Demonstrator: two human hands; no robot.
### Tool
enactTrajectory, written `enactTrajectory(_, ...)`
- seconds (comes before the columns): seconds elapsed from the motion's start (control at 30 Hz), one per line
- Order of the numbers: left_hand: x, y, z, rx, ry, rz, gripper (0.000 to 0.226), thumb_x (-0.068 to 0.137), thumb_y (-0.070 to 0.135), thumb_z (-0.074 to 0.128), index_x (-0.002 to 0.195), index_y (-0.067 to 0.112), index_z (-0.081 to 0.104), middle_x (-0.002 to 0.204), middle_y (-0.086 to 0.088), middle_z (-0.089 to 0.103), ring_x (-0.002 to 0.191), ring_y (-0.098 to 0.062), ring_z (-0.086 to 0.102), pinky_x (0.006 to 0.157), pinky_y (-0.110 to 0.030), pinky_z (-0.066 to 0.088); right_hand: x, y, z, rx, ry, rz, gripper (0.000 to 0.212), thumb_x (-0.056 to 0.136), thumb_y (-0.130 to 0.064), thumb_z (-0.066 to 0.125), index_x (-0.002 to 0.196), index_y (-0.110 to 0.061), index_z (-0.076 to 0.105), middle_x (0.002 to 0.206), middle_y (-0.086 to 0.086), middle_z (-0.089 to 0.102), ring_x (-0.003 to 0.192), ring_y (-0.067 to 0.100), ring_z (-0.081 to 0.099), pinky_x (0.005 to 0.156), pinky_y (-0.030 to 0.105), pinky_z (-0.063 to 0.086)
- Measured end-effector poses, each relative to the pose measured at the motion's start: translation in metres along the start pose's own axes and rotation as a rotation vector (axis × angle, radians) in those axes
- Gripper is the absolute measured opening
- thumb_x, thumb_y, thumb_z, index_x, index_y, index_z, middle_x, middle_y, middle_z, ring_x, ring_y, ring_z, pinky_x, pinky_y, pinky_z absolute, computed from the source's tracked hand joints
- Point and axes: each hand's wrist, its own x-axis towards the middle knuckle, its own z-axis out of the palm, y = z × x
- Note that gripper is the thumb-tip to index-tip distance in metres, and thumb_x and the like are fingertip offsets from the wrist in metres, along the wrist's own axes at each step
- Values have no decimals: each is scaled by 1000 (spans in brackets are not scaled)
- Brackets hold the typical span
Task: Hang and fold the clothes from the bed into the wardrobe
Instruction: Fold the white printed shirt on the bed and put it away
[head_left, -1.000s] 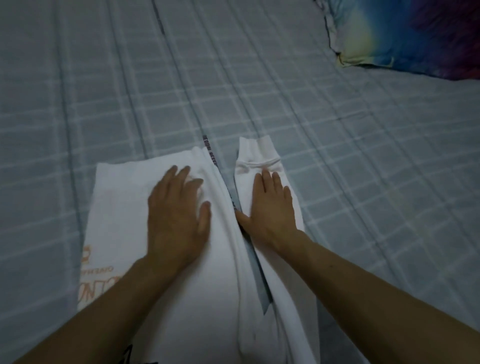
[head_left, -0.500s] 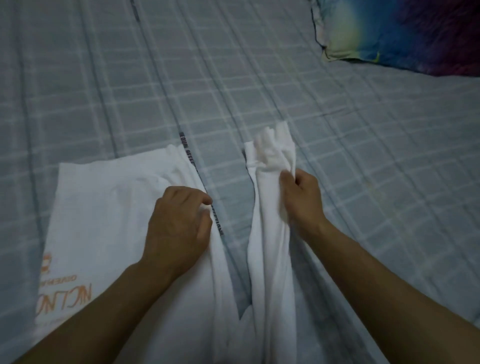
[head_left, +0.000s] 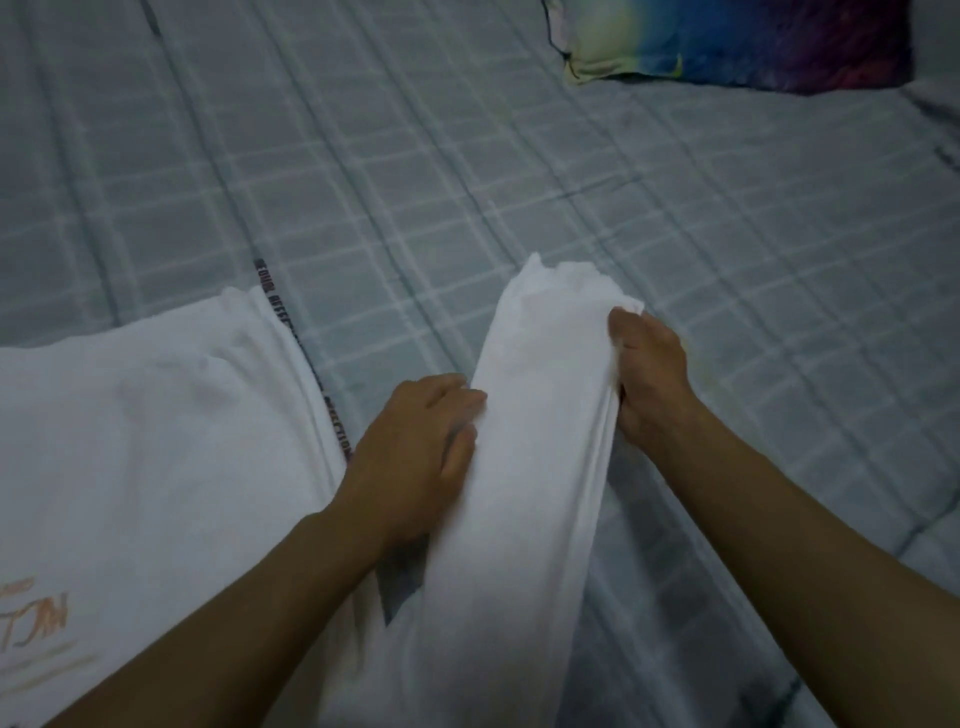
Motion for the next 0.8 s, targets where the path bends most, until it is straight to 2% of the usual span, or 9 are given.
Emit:
enactTrajectory(0.07,4,8,16,175,-75,32,46,94,30,50,138,19,52,150,-6,45,136,-27,39,109,-39,35,10,8,-21,-43,84,102,19,96,-5,50,99,-10,69,81,1,73,75,18,69,65,30,59)
enactTrajectory(0.13,9,15,34,381,-184,11,56,98,41,41,150,18,34,161,-5,27,149,-23,20,118,-40,22,18,16,-39,-85,133,232,15,95,-14,59,102,-5,68,83,6,72,71,20,70,59,30,58)
enactTrajectory(0.23,14,26,50,517,-207,-60,64,99,47,33,152,13,23,165,-9,13,152,-24,6,123,-43,10,29,18,-49,-104,53,336,39,79,-40,79,96,-6,71,89,10,76,77,23,75,67,35,61)
enactTrajectory(0.33,24,41,53,484,-134,-57,62,99,43,35,151,11,26,164,-12,14,151,-27,11,123,-42,13,37,8,-42,-127,-73,335,60,70,-44,85,111,-3,69,104,13,74,90,27,73,84,43,59)
enactTrajectory(0.43,39,56,55,280,-84,-24,58,101,35,39,153,11,27,163,-8,22,150,-22,18,123,-35,16,43,2,-31,-170,-68,182,33,81,-18,79,107,0,69,106,19,73,87,26,73,81,40,60)
enactTrajectory(0.53,56,77,60,81,-45,-16,58,104,32,37,157,14,21,164,-3,19,150,-15,18,122,-26,11,41,-9,-35,-119,-102,31,3,88,-11,71,89,-14,72,93,10,76,84,23,74,78,39,61)
enactTrajectory(0.6,68,94,65,42,-22,25,59,105,33,36,157,15,17,165,-1,15,151,-13,15,122,-25,9,40,-21,-47,-113,-68,-55,7,89,-14,71,83,-19,72,86,4,77,85,23,74,78,39,61)
enactTrajectory(0.7,84,119,79,-20,-33,81,59,104,41,32,157,17,21,165,0,17,151,-11,15,123,-31,14,41,-34,-74,-28,31,-96,8,90,-14,70,82,-17,72,85,7,77,85,26,74,77,41,61)
enactTrajectory(0.8,90,135,107,-12,-149,69,59,105,44,28,156,15,21,164,-4,18,151,-15,15,124,-33,12,45,-23,-102,-70,135,3,7,93,-13,65,87,-11,70,91,13,74,91,31,72,85,47,59)
